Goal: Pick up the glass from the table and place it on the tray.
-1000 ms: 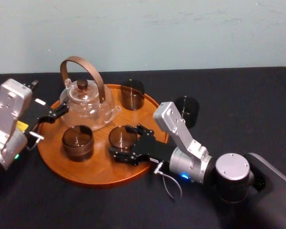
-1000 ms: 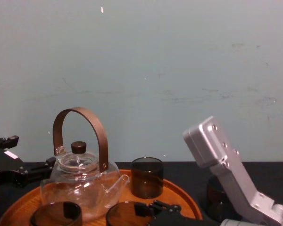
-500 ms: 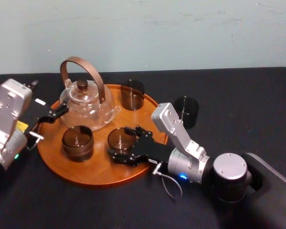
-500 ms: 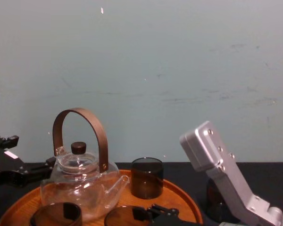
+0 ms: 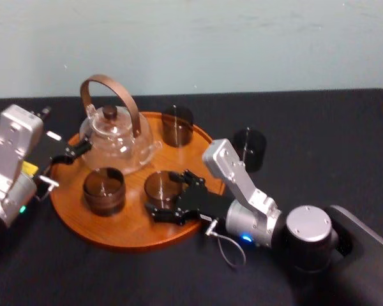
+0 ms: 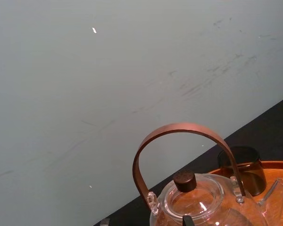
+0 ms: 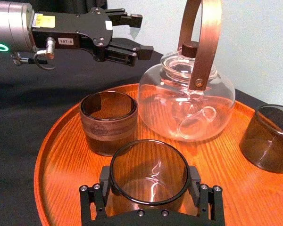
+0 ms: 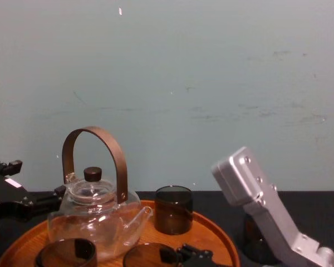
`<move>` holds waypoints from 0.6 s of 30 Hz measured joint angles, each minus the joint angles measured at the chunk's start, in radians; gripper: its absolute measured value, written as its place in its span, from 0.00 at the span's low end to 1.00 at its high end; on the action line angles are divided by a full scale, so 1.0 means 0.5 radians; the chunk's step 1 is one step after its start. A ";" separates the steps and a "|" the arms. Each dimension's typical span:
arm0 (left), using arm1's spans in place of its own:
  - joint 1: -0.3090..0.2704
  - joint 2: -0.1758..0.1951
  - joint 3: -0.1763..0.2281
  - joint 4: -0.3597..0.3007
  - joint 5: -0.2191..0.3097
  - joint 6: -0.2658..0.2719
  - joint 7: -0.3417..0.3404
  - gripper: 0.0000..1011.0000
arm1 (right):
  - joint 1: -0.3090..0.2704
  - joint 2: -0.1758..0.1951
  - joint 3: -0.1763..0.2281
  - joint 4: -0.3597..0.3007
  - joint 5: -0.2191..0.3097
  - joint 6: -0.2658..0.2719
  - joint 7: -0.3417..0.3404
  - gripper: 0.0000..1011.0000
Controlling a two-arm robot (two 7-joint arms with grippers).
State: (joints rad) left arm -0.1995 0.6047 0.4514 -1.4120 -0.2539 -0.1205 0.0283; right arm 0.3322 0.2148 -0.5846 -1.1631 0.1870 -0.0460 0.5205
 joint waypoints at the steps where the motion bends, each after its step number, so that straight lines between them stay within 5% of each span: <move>1: 0.000 0.000 0.000 0.000 0.000 0.000 0.000 0.99 | -0.004 0.002 0.003 -0.008 0.000 -0.008 -0.003 0.99; 18: 0.000 0.000 0.000 0.000 0.000 0.000 0.000 0.99 | -0.159 0.119 0.086 -0.351 -0.053 -0.115 -0.106 0.99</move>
State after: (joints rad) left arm -0.1995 0.6047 0.4514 -1.4120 -0.2539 -0.1205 0.0283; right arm 0.2525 0.2744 -0.5414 -1.3388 0.1605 -0.1037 0.4673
